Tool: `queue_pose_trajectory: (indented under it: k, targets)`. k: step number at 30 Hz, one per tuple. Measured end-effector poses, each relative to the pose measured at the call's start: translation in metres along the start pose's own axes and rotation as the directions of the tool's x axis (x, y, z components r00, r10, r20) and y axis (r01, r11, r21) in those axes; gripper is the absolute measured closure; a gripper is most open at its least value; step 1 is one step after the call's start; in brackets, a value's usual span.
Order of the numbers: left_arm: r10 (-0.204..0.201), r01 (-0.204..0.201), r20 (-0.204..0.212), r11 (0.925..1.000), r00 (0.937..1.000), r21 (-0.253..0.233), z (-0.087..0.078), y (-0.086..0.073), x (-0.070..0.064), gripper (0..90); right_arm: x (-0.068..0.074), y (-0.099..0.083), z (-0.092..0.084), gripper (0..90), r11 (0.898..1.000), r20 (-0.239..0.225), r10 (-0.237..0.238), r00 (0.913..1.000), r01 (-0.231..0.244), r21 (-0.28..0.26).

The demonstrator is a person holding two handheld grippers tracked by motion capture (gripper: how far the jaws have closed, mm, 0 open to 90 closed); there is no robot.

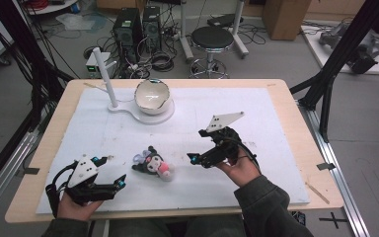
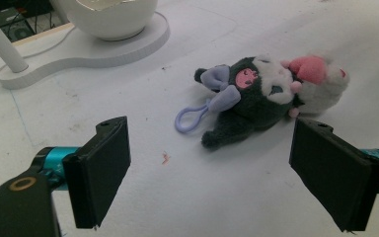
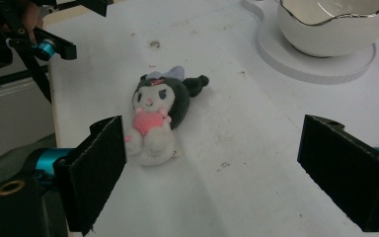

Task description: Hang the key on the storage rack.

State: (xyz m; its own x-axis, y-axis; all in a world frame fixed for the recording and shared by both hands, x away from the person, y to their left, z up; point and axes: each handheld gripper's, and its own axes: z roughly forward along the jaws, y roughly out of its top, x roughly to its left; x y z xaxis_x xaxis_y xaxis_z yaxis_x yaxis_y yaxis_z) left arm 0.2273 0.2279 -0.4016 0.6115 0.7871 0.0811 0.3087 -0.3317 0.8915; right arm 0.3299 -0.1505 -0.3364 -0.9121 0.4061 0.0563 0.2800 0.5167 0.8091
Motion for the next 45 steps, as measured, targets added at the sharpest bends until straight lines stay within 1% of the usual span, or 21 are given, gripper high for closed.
queue_pose_trajectory:
  k: [5,6,10,12,13,14,18,21,23,25,29,37,41,45]
  targets:
    - [-0.001,0.001,0.001,1.0000,1.0000,-0.002,0.000,0.000,0.000,16.3,0.001,0.005,0.007,10.4,1.000,-0.007,-0.002,1.0000,0.002,0.008]
    - [-0.001,0.001,0.001,1.0000,1.0000,-0.002,0.000,0.000,0.000,16.3,0.002,0.006,0.008,10.5,1.000,-0.008,0.006,0.9999,-0.006,0.018]
    - [-0.001,0.001,0.001,1.0000,1.0000,-0.001,0.000,0.000,0.000,16.3,0.003,0.012,0.015,10.7,1.000,-0.020,0.001,0.9998,-0.001,0.016]
    - [-0.001,0.001,0.001,1.0000,1.0000,-0.001,0.000,0.000,0.000,16.3,0.004,0.015,0.018,10.8,1.000,-0.026,-0.002,0.9997,0.003,0.024]
    - [-0.001,0.001,0.001,1.0000,1.0000,-0.002,0.000,0.000,0.000,16.3,0.005,0.016,0.019,11.6,1.000,-0.025,0.002,0.9997,-0.001,0.028]
    - [-0.002,0.002,0.002,1.0000,1.0000,-0.003,0.000,0.000,0.000,16.3,0.005,0.018,0.021,14.3,1.000,-0.031,-0.005,0.9995,0.006,0.030]
    - [0.000,0.000,0.000,1.0000,1.0000,-0.004,0.000,0.000,0.000,16.3,0.007,0.023,0.028,14.3,0.999,-0.039,-0.012,0.9992,0.013,0.041]
    - [0.000,0.000,0.000,1.0000,1.0000,-0.004,0.000,0.000,0.000,16.3,0.008,0.026,0.032,14.6,0.999,-0.047,-0.002,0.9989,0.005,0.051]
    - [0.000,0.000,0.001,1.0000,1.0000,-0.004,0.000,0.000,0.000,16.3,0.009,0.029,0.036,14.9,0.998,-0.046,-0.008,0.9989,0.011,0.057]
    - [0.000,0.000,0.001,1.0000,1.0000,-0.004,0.000,0.000,0.000,16.3,0.009,0.031,0.039,15.5,0.998,-0.055,-0.011,0.9984,0.015,0.060]
    - [0.000,0.000,0.000,1.0000,1.0000,-0.004,0.000,0.000,0.000,16.3,0.010,0.035,0.045,16.8,0.997,-0.064,-0.002,0.9980,0.006,0.071]
    - [-0.003,0.003,0.000,1.0000,1.0000,-0.009,-0.001,0.000,0.001,16.3,0.016,0.043,0.063,17.3,0.995,-0.079,-0.016,0.9968,0.024,0.097]
    - [-0.003,0.003,-0.001,1.0000,1.0000,-0.009,-0.001,0.000,0.000,16.3,0.018,0.044,0.074,17.3,0.994,-0.089,-0.004,0.9961,0.014,0.112]
    - [-0.002,0.002,-0.004,0.9999,1.0000,-0.011,-0.001,0.000,0.001,16.3,0.020,0.045,0.083,17.5,0.992,-0.095,-0.003,0.9954,0.015,0.129]
